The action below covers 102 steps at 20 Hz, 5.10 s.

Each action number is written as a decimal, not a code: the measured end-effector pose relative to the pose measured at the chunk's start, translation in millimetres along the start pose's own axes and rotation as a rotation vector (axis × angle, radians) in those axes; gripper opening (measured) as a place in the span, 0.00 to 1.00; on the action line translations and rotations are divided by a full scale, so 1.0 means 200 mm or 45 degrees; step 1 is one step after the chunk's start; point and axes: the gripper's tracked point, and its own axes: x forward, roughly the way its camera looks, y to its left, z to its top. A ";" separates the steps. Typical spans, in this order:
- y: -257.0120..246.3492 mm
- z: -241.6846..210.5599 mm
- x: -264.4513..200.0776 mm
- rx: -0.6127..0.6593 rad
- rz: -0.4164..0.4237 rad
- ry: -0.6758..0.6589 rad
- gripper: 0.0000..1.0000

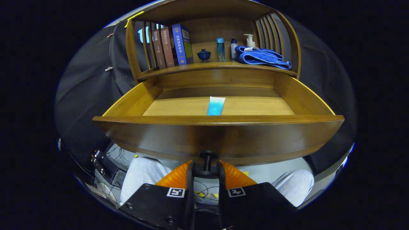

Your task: Pull open the drawer, take out the items inside it, and place them on the countertop above the cabinet.

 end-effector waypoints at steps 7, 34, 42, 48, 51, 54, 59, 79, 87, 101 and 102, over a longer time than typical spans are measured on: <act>0.00 0.05 -0.04 -0.041 -0.033 -0.057 0.48; -0.05 0.60 0.67 0.047 -0.123 0.472 0.99; -0.14 0.45 0.73 0.146 -0.182 0.745 0.76; -0.13 0.50 0.73 0.107 -0.168 0.763 0.43; -0.14 0.51 0.72 0.123 -0.156 0.731 0.42; -0.13 0.52 0.71 0.097 -0.134 0.652 0.42; -0.14 0.63 0.65 0.100 -0.096 0.548 0.42; -0.19 1.65 1.16 0.037 -0.156 0.225 0.42; -0.27 1.63 1.27 0.129 -0.162 0.243 0.66; -0.15 1.65 0.80 0.058 -0.110 0.011 0.99; -0.14 1.62 0.74 0.048 -0.106 -0.020 0.99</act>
